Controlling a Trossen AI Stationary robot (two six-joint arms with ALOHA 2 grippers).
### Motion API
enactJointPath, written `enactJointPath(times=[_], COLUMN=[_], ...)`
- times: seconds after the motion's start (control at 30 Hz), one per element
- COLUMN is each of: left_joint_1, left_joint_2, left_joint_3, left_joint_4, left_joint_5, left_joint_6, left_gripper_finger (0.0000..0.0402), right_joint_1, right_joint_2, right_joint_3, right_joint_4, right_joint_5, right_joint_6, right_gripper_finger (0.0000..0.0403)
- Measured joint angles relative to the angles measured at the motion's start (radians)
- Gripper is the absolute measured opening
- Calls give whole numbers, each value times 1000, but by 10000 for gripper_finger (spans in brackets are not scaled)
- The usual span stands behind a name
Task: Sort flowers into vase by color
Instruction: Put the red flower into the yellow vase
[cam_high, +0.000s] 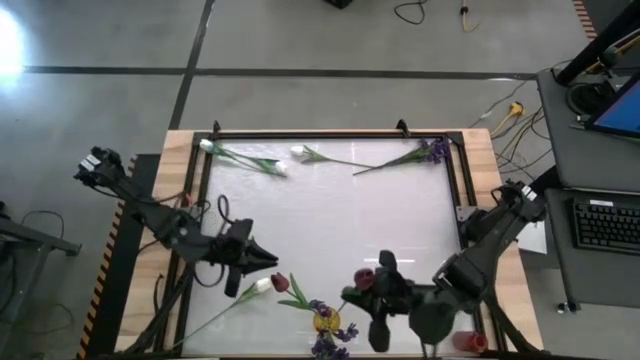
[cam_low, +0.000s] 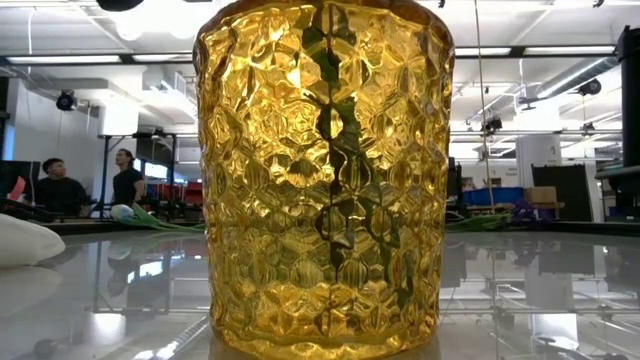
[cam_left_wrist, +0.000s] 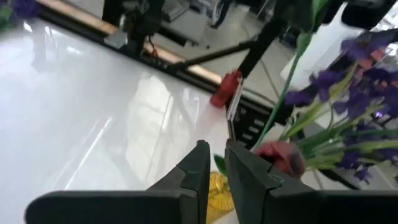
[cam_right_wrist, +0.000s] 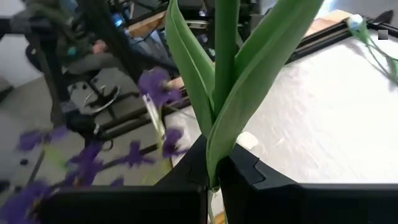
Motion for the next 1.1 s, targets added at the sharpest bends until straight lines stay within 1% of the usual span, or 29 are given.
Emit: enactJointPath(times=[0.1,0.27,0.37,0.43,0.63,0.77,0.9,1.0,1.1], left_joint_1=[-17,-18,-18,-18,-14,-15,-15,-14,-13], left_joint_2=[46,102,120,120,87,85,84,83,78], left_joint_3=[25,67,96,125,269,372,451,487,501], left_joint_4=[4,0,-17,-118,-610,-852,-958,-991,-1018], left_joint_5=[-6,-9,-8,-6,-8,-8,-56,-98,-112], left_joint_6=[-31,-78,-81,-82,-214,-276,-278,-267,-268], left_gripper_finger=[40,40,40,40,40,40,40,40,40], right_joint_1=[6,7,7,7,11,12,12,12,7], right_joint_2=[0,0,0,0,0,9,26,31,51], right_joint_3=[-35,-86,-118,-130,-130,-131,-139,-139,-138], right_joint_4=[3,11,93,132,148,152,155,149,151], right_joint_5=[6,47,39,32,12,-42,-54,-51,-63], right_joint_6=[-13,-30,-71,-105,-164,-169,-169,-183,-183], right_gripper_finger=[13,13,13,13,13,13,13,13,13])
